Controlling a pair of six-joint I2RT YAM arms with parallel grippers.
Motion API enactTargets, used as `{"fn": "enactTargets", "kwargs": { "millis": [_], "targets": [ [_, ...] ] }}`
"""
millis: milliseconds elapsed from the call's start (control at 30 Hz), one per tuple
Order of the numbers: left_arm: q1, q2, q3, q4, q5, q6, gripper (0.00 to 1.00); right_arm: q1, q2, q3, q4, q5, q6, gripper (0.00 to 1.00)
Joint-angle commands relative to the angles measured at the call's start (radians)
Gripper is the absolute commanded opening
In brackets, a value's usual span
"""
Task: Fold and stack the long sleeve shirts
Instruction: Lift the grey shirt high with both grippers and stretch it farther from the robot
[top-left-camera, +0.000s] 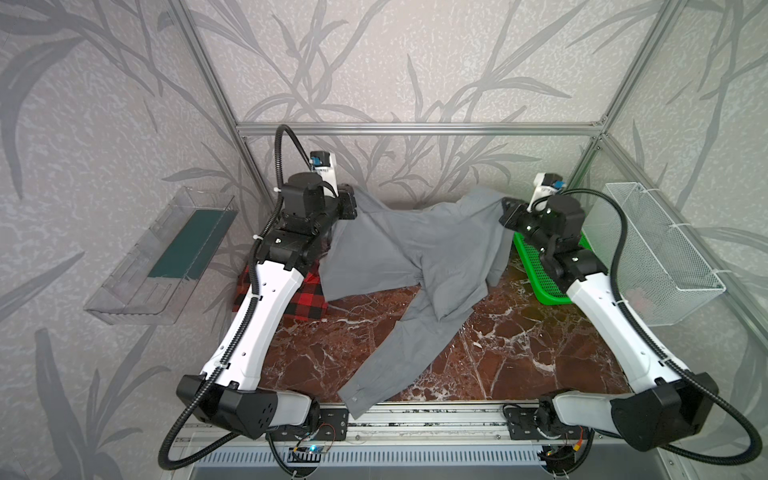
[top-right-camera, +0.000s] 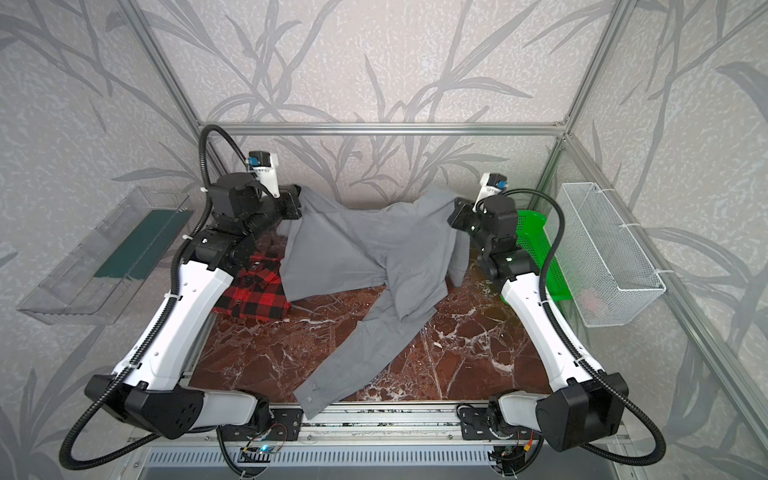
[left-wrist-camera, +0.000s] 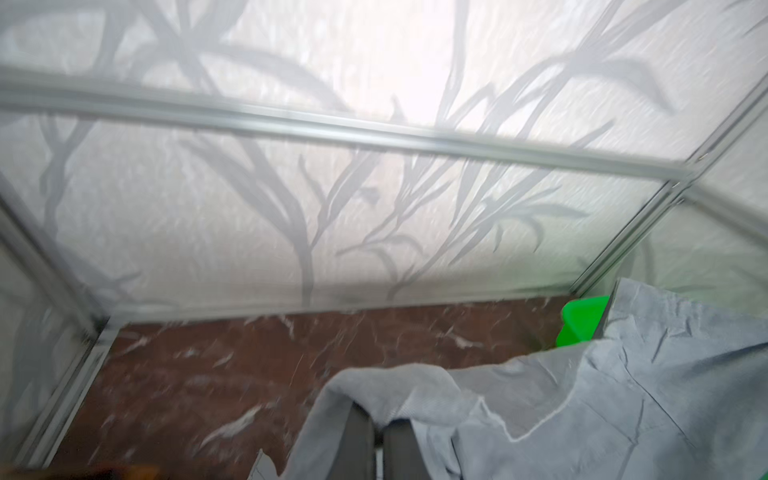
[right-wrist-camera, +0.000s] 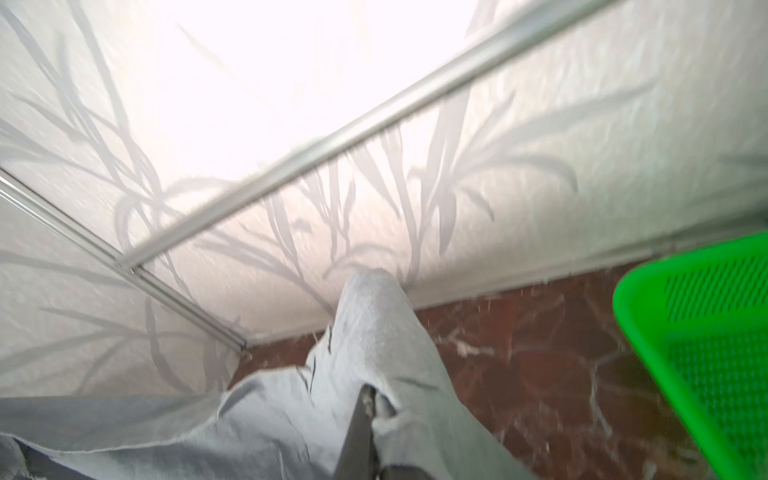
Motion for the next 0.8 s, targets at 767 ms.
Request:
{"fn": "enactTargets", "kwargs": {
  "millis": [767],
  "targets": [
    [-0.181, -0.146, 0.175, 0.469, 0.319, 0.267, 0.00, -0.091, 0.107, 1.019, -0.186, -0.633, 0.078, 0.00]
  ]
}}
